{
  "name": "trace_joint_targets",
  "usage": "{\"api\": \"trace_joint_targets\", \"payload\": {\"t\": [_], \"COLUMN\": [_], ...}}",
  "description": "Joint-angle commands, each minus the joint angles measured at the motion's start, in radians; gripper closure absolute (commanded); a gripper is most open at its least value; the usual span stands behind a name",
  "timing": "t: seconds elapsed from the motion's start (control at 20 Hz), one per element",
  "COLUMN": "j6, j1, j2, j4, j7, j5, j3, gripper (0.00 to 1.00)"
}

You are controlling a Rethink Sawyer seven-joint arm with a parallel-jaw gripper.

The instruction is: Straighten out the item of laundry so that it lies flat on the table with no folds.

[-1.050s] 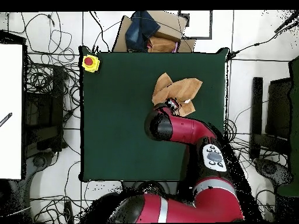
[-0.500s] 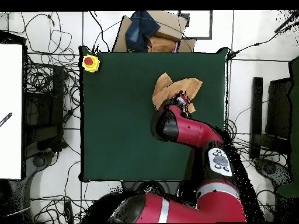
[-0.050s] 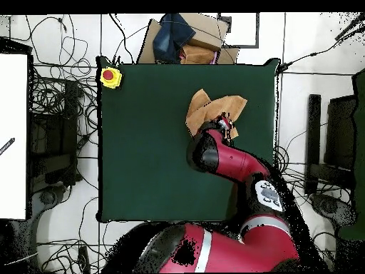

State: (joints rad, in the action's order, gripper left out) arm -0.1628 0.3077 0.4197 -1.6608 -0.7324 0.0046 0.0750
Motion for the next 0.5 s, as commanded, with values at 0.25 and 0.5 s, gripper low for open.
{"api": "trace_joint_targets", "payload": {"t": [0.25, 0.5], "j6": [-0.051, -0.068], "j1": [-0.021, -0.028], "j2": [-0.102, -0.113], "j4": [-0.072, -0.072], "j7": [-0.352, -0.342], "j5": [0.081, 0.083], "j3": [-0.019, -0.012], "gripper": [0.00, 0.00]}}
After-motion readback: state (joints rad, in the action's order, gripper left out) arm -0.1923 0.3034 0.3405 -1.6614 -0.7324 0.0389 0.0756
